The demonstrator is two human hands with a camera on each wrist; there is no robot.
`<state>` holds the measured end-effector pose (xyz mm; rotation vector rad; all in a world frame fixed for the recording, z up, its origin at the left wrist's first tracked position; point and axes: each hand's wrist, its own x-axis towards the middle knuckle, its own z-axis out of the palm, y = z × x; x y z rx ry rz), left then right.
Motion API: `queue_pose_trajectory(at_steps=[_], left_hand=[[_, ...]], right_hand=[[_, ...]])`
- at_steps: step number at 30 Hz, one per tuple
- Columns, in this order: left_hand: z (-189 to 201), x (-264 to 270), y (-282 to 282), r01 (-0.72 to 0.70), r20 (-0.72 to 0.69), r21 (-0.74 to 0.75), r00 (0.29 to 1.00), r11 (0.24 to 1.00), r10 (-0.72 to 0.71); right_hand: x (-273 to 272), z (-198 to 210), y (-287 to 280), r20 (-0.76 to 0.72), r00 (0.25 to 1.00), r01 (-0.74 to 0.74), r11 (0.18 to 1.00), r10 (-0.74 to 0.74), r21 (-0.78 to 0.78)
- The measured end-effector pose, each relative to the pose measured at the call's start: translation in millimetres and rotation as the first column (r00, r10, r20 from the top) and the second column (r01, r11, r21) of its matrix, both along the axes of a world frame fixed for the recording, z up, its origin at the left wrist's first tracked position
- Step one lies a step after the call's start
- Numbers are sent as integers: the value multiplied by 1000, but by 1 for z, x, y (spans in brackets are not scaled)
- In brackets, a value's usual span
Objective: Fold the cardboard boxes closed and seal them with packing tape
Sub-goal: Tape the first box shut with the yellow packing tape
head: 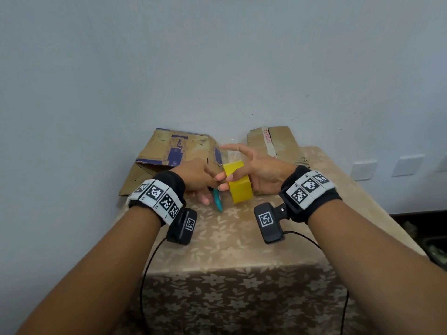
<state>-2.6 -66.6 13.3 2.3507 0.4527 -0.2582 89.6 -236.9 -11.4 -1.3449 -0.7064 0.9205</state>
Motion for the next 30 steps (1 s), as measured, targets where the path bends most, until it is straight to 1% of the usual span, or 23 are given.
queue_pose_trajectory(at_steps=[1,2,3,4,5,6,7,8,9,10,12,16,17,19,21,25,27,30], left_hand=[[1,2,1,-25,33,24,999,999,25],[2,4,2,-71,96,56,993,996,66],[3,7,4,-132,189,89,975,987,114],[4,10,5,-196,301,93,940,976,160],[6,11,6,-236,399,44,895,971,199],[7,12,5,-231,461,-53,857,971,229],[8,13,4,-186,492,-169,835,968,247],[8,12,3,-130,502,-254,829,958,246],[7,12,2,-87,511,-283,829,955,227],[6,12,2,-60,529,-275,824,959,203],[2,13,3,-50,583,-236,792,970,183],[-4,16,10,-86,706,-153,688,985,169],[-5,17,11,-96,723,-139,670,986,167],[-5,19,12,-91,736,-131,658,987,158],[-4,19,10,-67,732,-135,665,988,146],[-6,19,10,-49,734,-95,671,994,103],[-7,19,11,-33,729,-114,676,993,106],[-6,19,9,-19,689,-210,706,977,162]], right_hand=[[0,0,0,-1,1000,-4,1000,4,-2],[1,0,-1,-2,1000,-8,1000,8,-1],[1,0,-1,-7,1000,-10,1000,10,3],[2,-1,-1,-16,1000,-11,1000,11,10],[2,0,0,-29,1000,-12,1000,12,17],[2,0,0,-41,999,-14,1000,15,23],[1,0,0,-49,999,-20,999,21,27],[0,0,1,-52,998,-28,999,29,30],[-1,1,0,-50,998,-35,999,37,33],[-2,1,0,-48,998,-39,999,41,37],[-4,2,0,-41,998,-40,998,42,45],[0,-1,2,-16,996,-93,995,93,20],[1,-2,2,-14,995,-101,995,101,16],[2,-2,3,-20,995,-96,995,97,13],[2,-2,5,-29,996,-85,996,85,14],[4,-2,8,-41,997,-67,998,67,18],[6,-2,8,-44,996,-79,997,80,24],[7,-1,7,-42,995,-87,995,89,39]])
